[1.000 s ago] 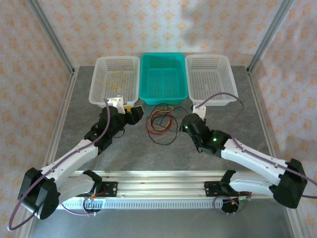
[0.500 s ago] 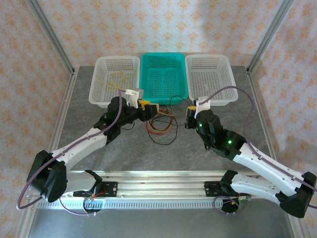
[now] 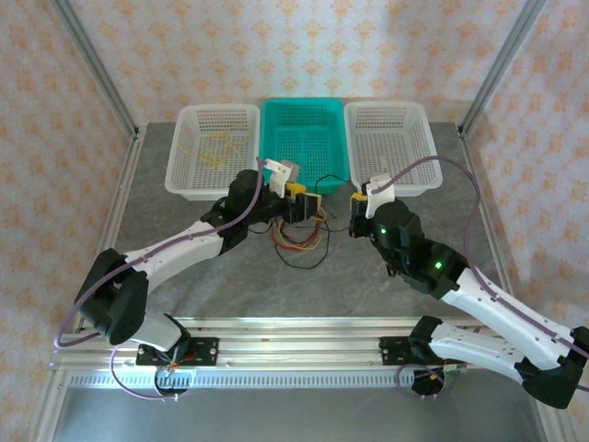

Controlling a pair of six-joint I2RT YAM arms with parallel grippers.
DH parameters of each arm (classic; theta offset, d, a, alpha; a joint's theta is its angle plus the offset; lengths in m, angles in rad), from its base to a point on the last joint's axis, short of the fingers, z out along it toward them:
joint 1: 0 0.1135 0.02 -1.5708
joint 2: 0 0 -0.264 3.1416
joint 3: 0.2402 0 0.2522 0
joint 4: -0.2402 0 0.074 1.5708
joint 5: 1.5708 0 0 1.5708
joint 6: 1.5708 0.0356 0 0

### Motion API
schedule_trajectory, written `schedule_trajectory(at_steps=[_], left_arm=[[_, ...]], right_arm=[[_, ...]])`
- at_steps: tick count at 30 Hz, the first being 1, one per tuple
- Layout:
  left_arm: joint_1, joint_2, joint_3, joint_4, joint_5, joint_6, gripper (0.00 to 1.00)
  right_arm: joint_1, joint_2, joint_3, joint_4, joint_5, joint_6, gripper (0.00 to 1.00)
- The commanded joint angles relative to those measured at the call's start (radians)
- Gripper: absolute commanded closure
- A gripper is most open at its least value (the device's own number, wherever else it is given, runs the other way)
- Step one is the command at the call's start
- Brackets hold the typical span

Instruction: Untangle the cables

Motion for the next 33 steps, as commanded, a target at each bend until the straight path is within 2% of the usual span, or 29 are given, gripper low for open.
schedule_trajectory(at_steps=[1, 6, 10, 11, 13, 14, 20, 24, 27, 30, 33], left_arm=[[-0.008, 0.016, 0.037, 0.030, 0.004, 0.012, 0.34], [-0.006, -0.006, 0.020, 0.018, -0.168, -0.032, 0.34], [-0.003, -0.044, -0.012, 0.049, -0.304, -0.089, 0.30], [-0.002, -0.053, -0.019, 0.057, -0.342, -0.097, 0.24], [-0.001, -0.071, -0.028, 0.073, -0.407, -0.105, 0.04], [0.001, -0.080, -0.030, 0.081, -0.439, -0.105, 0.01], [0.007, -0.062, 0.057, 0.030, -0.585, -0.065, 0.01], [0.007, 0.021, 0.198, -0.095, -0.673, -0.026, 0.01], [0.009, 0.087, 0.273, -0.131, -0.670, -0.001, 0.01], [0.010, 0.136, 0.340, -0.175, -0.692, -0.054, 0.01], [0.014, 0.174, 0.414, -0.230, -0.641, -0.069, 0.01]], right_arm=[[-0.004, -0.014, 0.033, -0.008, 0.057, -0.008, 1.00], [-0.005, 0.027, 0.055, 0.003, 0.232, 0.016, 1.00], [-0.020, 0.080, 0.076, 0.017, 0.303, 0.025, 1.00], [-0.027, 0.093, 0.082, 0.021, 0.317, 0.029, 1.00], [-0.044, 0.116, 0.095, 0.028, 0.337, 0.039, 1.00], [-0.056, 0.127, 0.098, 0.039, 0.347, 0.044, 1.00], [-0.157, 0.193, 0.134, 0.064, 0.327, 0.071, 1.00], [-0.259, 0.245, 0.173, 0.050, 0.290, 0.126, 1.00], [-0.339, 0.279, 0.197, 0.062, 0.236, 0.148, 1.00], [-0.405, 0.336, 0.237, 0.062, 0.200, 0.158, 1.00], [-0.470, 0.398, 0.280, 0.068, 0.153, 0.159, 1.00]])
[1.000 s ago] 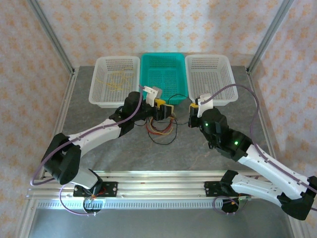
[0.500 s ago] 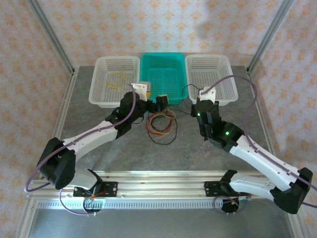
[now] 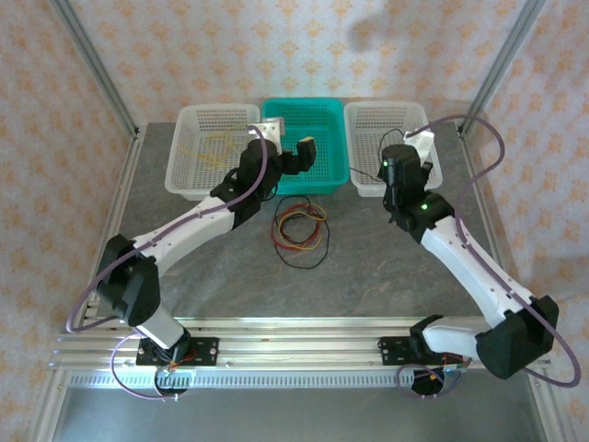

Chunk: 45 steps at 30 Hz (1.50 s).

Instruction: Untangle the cables

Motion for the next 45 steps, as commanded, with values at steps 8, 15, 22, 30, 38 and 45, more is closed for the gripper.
schedule_trajectory(at_steps=[8, 15, 22, 30, 38, 45], left_arm=[[0.000, 0.120, 0.122, 0.012, 0.137, 0.019, 0.01], [-0.052, 0.212, 0.204, 0.015, 0.122, 0.041, 0.01], [-0.096, 0.310, 0.285, -0.012, 0.167, 0.041, 0.01], [-0.151, 0.357, 0.291, -0.029, 0.151, 0.042, 0.01], [-0.165, 0.344, 0.264, -0.036, 0.145, 0.041, 0.01], [-0.164, 0.322, 0.243, -0.043, 0.139, 0.042, 0.01]], right_arm=[[-0.182, 0.212, 0.181, 0.038, -0.151, 0.005, 1.00], [-0.258, 0.380, 0.307, 0.037, -0.171, 0.003, 1.00], [-0.288, 0.558, 0.436, -0.002, -0.157, -0.002, 1.00], [-0.300, 0.767, 0.601, -0.109, -0.196, 0.061, 1.00], [-0.300, 0.881, 0.674, -0.180, -0.198, 0.147, 0.67], [-0.301, 0.864, 0.650, -0.173, -0.235, 0.176, 0.01]])
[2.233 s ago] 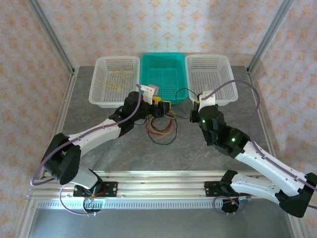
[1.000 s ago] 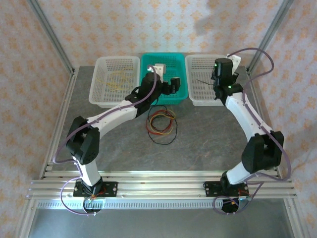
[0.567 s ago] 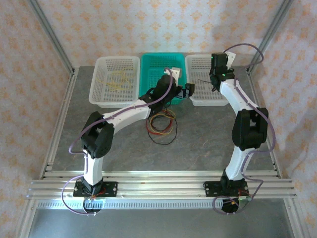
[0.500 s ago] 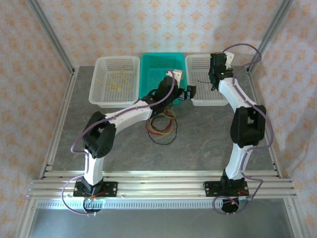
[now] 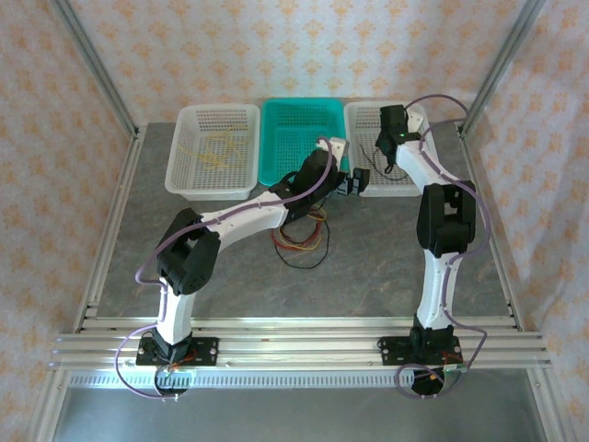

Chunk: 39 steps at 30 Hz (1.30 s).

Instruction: Untangle the cables

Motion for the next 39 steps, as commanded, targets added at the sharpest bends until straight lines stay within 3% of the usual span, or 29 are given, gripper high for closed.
schedule_trajectory(at_steps=[1, 6, 18, 31, 39], left_arm=[[-0.003, -0.043, -0.014, -0.020, -0.013, 0.018, 0.01], [-0.007, -0.085, -0.028, -0.032, -0.019, 0.022, 0.01], [-0.029, -0.296, -0.195, -0.043, -0.084, 0.020, 0.01], [-0.051, -0.561, -0.510, -0.027, -0.144, -0.038, 0.01], [-0.054, -0.622, -0.632, -0.061, -0.183, -0.143, 0.01]], right_arm=[[-0.006, -0.027, 0.015, -0.012, -0.020, 0.037, 0.00], [-0.008, -0.069, -0.009, 0.026, -0.059, 0.049, 0.00], [0.019, -0.405, -0.347, 0.222, -0.120, 0.011, 0.00], [0.219, -0.728, -0.657, 0.200, -0.065, 0.104, 0.08], [0.395, -0.846, -0.797, 0.100, 0.001, 0.277, 0.10]])
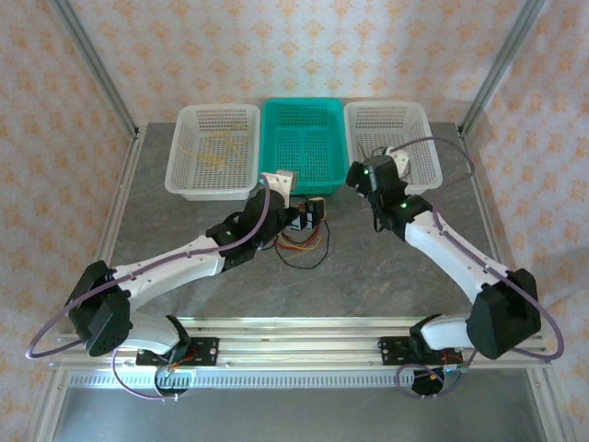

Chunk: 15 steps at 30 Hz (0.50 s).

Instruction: Untangle the cables

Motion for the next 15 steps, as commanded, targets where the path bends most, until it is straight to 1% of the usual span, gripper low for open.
schedule_trajectory(at_steps=[1, 8, 12, 15], left_arm=[[-0.007, -0.011, -0.033, -0.036, -0.056, -0.072, 0.01], [-0.008, -0.030, -0.141, -0.029, -0.112, -0.137, 0.01], [-0.006, -0.044, -0.223, 0.020, -0.114, -0.215, 0.01], [-0.006, -0.037, -0.243, 0.003, -0.126, -0.272, 0.01]], right_arm=[[0.058, -0.044, -0.049, -0.089, 0.068, 0.125, 0.10], [0.181, -0.048, -0.145, -0.147, 0.057, 0.257, 0.16], [0.248, -0.005, -0.171, -0.138, 0.024, 0.302, 0.20], [0.302, 0.052, -0.158, -0.146, 0.025, 0.335, 0.23]])
